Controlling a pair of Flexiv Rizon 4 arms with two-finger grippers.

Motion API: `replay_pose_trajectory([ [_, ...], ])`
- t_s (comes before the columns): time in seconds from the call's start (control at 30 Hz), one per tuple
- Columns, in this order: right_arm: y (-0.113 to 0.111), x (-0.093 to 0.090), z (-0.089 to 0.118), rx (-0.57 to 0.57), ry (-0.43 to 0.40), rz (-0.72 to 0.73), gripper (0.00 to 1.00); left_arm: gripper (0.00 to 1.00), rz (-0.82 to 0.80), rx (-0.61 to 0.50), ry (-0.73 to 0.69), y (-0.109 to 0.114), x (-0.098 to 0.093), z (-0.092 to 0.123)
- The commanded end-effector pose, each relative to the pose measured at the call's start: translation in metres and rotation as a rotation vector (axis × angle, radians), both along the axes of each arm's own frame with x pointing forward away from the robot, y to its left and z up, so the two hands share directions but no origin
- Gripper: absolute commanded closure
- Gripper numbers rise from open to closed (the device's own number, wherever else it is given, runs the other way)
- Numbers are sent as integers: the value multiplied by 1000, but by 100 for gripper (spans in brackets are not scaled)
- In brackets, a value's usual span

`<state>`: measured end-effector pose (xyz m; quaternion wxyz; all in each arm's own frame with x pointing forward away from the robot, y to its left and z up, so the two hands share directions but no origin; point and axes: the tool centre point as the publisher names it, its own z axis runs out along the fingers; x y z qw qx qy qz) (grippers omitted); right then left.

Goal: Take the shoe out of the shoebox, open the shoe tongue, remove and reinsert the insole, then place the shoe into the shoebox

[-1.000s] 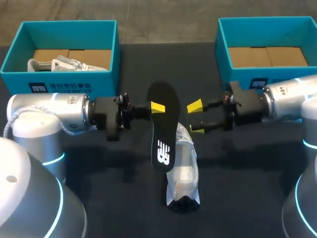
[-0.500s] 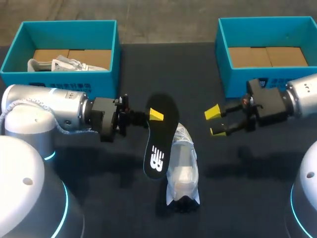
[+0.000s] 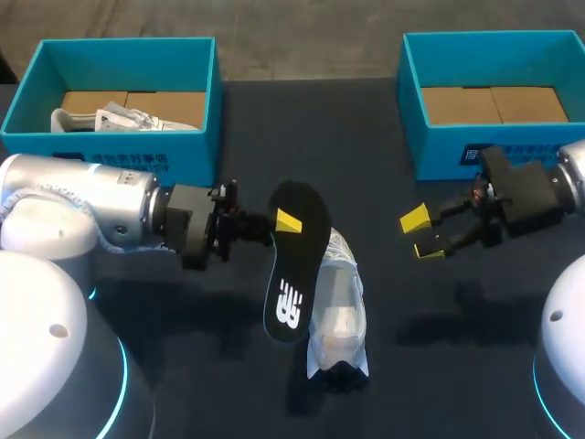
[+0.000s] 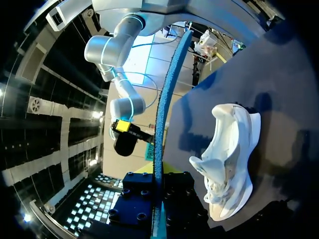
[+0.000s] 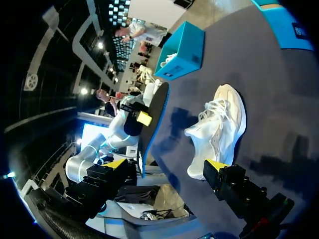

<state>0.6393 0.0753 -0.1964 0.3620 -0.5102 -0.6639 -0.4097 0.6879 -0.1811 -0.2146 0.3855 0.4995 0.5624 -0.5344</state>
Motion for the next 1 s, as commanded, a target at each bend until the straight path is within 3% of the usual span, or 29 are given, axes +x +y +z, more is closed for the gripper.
replay_pose_trajectory([
  [0.03, 1, -2, 0, -5, 0, -3, 0, 100, 3, 2, -1, 0, -2, 1],
  [0.17, 0, -3, 0, -15, -13, 15, 0, 100, -1, -3, 32, -1, -8, 1],
  [0.4, -5, -24, -4, -92, -109, 107, 0, 100, -25, -3, 79, 5, -34, 4],
  [1.0, -10, -69, -15, -271, -342, 253, 0, 100, -118, 37, 197, 2, -89, -20],
])
